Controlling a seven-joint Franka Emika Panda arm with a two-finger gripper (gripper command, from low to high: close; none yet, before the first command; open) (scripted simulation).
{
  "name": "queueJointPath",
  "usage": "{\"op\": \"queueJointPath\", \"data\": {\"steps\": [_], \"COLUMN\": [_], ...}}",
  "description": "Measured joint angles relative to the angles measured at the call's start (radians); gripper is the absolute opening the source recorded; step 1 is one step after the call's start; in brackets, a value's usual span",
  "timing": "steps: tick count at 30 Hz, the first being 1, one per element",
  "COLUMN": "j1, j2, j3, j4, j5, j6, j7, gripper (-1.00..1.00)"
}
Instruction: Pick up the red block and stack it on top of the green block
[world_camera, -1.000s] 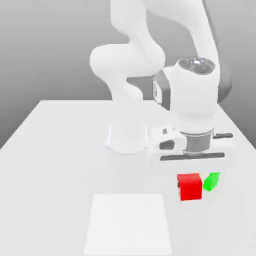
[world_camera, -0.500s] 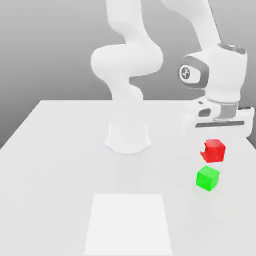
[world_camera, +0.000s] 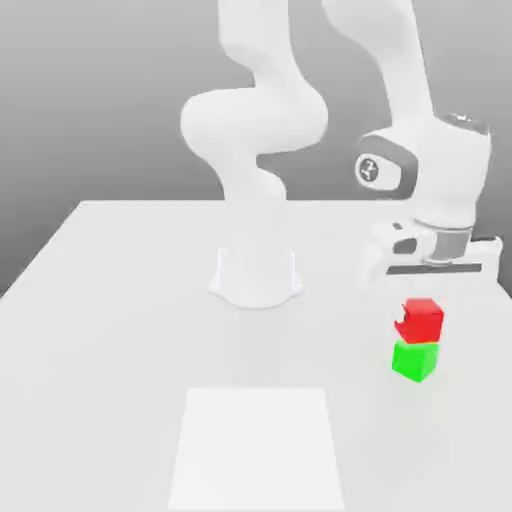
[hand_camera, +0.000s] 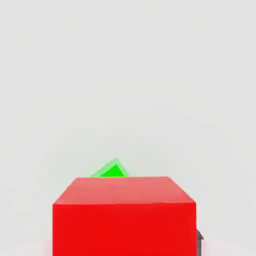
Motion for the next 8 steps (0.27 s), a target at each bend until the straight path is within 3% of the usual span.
{"op": "queueJointPath", "data": {"steps": [8], "j1": [-0.013], "j2": [0.06], "j3": [-0.003], "j4": [0.003], "j5": [-0.061], "j6": [0.051], "j7": [0.043], "gripper": [-1.0]}}
